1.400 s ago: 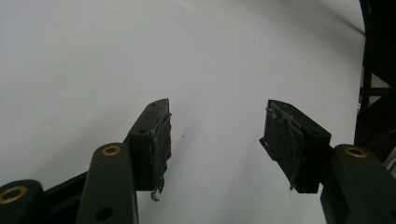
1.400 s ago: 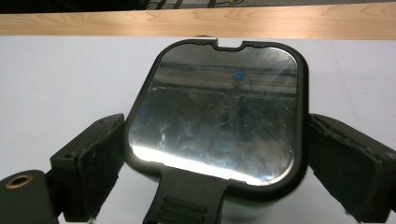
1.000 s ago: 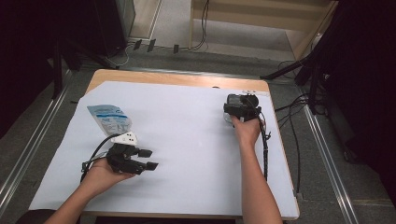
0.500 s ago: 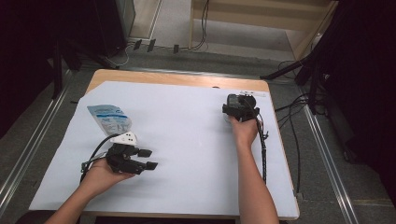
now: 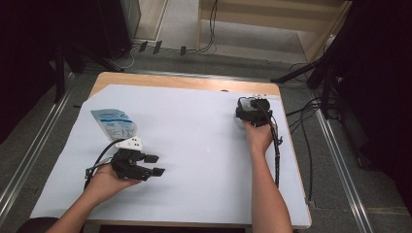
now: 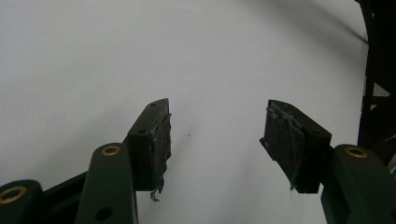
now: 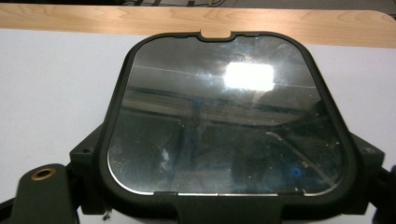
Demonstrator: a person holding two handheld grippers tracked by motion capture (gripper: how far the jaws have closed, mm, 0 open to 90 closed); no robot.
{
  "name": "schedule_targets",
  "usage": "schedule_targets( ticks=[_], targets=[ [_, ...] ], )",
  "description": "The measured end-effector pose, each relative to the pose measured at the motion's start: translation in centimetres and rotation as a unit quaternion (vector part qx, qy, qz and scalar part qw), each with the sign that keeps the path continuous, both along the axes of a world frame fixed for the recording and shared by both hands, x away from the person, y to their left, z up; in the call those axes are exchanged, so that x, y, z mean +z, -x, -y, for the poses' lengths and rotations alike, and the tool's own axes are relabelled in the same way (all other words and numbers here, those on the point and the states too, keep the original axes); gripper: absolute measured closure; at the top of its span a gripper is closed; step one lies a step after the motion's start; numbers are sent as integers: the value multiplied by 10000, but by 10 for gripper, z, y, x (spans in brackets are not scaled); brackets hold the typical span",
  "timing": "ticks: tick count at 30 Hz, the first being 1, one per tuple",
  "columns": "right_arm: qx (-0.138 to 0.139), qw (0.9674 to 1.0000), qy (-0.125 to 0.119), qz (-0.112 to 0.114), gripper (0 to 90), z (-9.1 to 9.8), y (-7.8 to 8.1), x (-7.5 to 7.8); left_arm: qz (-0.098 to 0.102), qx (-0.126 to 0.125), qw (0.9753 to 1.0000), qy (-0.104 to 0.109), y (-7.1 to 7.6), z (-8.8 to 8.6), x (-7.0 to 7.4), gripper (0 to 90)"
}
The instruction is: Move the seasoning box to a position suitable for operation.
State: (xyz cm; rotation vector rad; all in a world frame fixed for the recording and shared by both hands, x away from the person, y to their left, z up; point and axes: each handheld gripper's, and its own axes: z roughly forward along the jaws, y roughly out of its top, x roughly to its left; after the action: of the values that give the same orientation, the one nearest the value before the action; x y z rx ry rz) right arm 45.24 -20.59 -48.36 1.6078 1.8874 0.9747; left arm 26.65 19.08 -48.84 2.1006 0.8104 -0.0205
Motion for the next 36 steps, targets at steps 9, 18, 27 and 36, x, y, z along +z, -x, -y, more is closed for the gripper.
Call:
schedule_targets(
  ticks=[9,18,27,36],
  targets=[
    [164,9999,-5,-44,162,-3,3,5,-104,7,9999,-46,-2,0,1,428],
    [565,9984,-24,77,163,-4,17,22,-106,28,9999,-53,-4,-1,2,421],
    [1096,9937,-158,146,164,-9,43,37,-100,29,9999,-87,-7,1,2,416],
    [1527,9877,-288,186,164,-13,68,41,-154,56,9998,-115,-10,2,1,417]
  ],
)
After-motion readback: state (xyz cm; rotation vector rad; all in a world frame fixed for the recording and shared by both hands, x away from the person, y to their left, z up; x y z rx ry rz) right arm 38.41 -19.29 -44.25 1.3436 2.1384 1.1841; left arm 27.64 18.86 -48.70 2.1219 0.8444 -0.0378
